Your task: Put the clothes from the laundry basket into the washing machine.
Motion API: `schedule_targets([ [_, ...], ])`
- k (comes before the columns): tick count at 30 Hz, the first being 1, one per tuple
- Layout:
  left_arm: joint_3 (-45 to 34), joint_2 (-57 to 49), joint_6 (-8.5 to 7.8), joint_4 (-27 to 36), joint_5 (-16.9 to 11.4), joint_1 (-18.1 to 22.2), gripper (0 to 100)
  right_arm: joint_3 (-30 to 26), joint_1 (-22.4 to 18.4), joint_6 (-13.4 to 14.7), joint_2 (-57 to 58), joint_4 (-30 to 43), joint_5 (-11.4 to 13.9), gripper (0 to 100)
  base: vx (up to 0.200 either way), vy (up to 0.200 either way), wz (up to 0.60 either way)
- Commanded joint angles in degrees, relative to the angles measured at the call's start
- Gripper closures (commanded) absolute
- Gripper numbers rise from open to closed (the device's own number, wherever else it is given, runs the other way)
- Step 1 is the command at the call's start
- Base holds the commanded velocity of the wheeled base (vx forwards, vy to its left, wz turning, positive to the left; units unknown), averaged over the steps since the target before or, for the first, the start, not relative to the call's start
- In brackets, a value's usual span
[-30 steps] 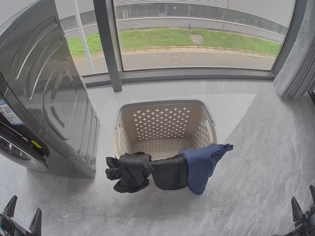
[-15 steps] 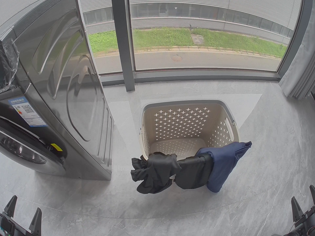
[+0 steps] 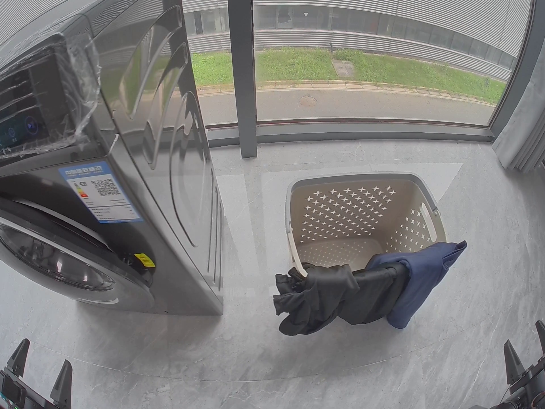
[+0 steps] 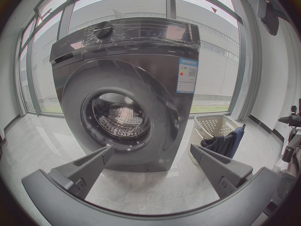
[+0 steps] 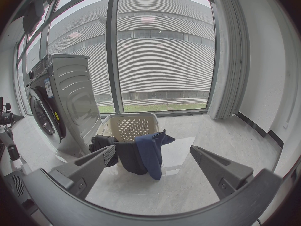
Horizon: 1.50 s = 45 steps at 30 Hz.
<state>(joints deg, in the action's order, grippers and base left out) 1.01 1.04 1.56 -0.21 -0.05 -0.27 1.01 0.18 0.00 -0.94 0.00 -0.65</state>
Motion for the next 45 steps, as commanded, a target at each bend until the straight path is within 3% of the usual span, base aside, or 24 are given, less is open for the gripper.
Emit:
schedule_targets([
  [1, -1.01, -0.86, 0.02, -0.06, 0.05, 0.0, 0, -1.01, -0.09, 0.0, 0.68, 0.0, 0.03, 0, 0.0, 0.0, 0.0],
  [18, -1.01, -0.95, 0.02, -0.06, 0.05, 0.0, 0, -1.01, -0.09, 0.0, 0.68, -0.09, -0.14, 0, 0.0, 0.0, 0.11],
  [37, -1.01, -0.86, 0.02, -0.06, 0.05, 0.0, 0, -1.01, -0.09, 0.0, 0.68, -0.09, -0.14, 0, 0.0, 0.2, 0.0],
  [45, -1.01, -0.86, 0.02, -0.06, -0.04, 0.0, 0, -1.01, -0.09, 0.0, 0.68, -0.09, -0.14, 0, 0.0, 0.0, 0.3],
])
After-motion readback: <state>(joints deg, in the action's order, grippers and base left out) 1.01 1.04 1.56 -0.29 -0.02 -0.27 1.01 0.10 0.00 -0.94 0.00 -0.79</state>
